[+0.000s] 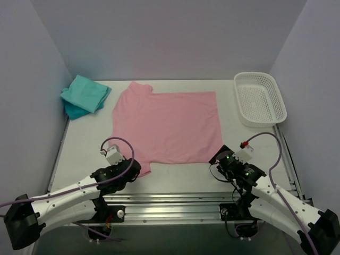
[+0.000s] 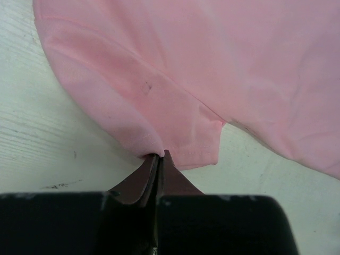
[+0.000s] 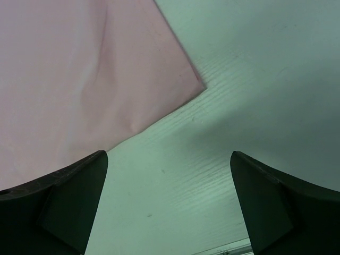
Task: Fold and stack the t-shirts
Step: Grap the side of the flattened tshirt closest away from the robot with both arms
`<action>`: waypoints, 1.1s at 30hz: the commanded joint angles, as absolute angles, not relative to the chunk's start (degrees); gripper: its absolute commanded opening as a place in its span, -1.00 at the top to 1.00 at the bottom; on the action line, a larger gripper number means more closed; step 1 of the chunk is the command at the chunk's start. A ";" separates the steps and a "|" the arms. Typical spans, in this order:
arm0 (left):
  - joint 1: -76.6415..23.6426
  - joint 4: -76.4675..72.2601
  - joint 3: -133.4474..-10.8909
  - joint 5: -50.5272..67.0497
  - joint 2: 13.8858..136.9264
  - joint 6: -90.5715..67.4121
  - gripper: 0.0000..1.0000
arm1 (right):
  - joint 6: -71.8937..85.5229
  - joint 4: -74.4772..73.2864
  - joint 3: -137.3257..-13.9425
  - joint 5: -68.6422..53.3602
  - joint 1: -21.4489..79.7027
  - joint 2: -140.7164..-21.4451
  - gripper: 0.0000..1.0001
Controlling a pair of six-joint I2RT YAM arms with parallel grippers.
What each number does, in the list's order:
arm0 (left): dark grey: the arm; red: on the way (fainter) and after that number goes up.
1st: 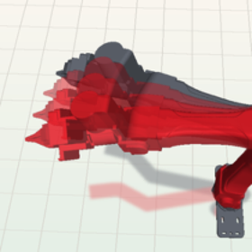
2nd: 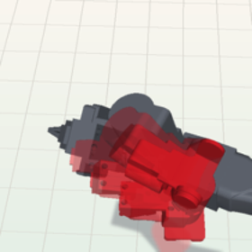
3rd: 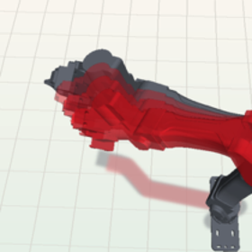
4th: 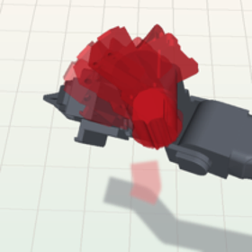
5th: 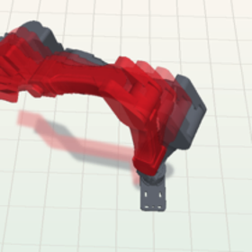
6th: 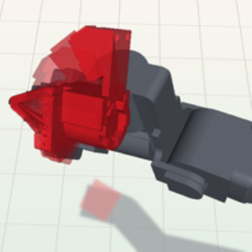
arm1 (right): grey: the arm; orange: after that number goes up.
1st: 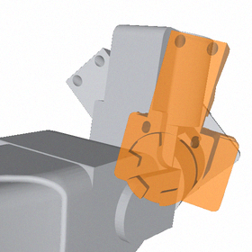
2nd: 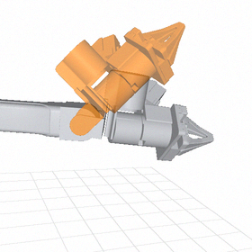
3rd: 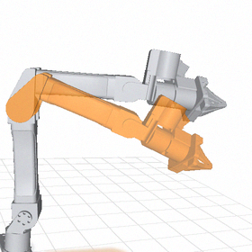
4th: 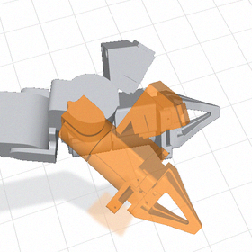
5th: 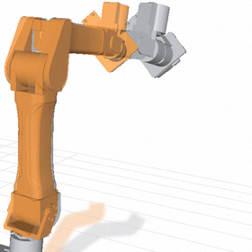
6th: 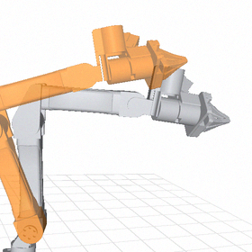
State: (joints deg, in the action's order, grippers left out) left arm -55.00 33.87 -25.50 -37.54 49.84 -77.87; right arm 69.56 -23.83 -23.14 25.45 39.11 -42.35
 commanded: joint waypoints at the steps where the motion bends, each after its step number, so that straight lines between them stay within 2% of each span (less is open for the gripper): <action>1: -54.67 28.65 -25.66 -36.57 50.62 -75.15 0.95 | 73.39 -25.07 -23.03 26.12 39.55 -45.25 -0.91; 12: -54.49 29.18 -24.43 -36.83 48.34 -74.18 0.95 | 70.76 -11.87 -22.85 25.13 37.97 -56.41 -0.92; 17: -54.40 28.56 -24.17 -36.91 48.43 -73.74 0.95 | 65.14 -8.10 -22.85 23.30 30.16 -60.29 -0.91; 25: -54.14 28.83 -24.35 -37.35 48.16 -73.13 0.95 | 62.93 -5.11 -21.71 21.10 26.37 -59.32 -0.72; 33: -53.88 29.09 -24.70 -37.44 48.78 -72.69 0.95 | 62.49 -0.62 -21.18 18.37 25.84 -64.77 -0.52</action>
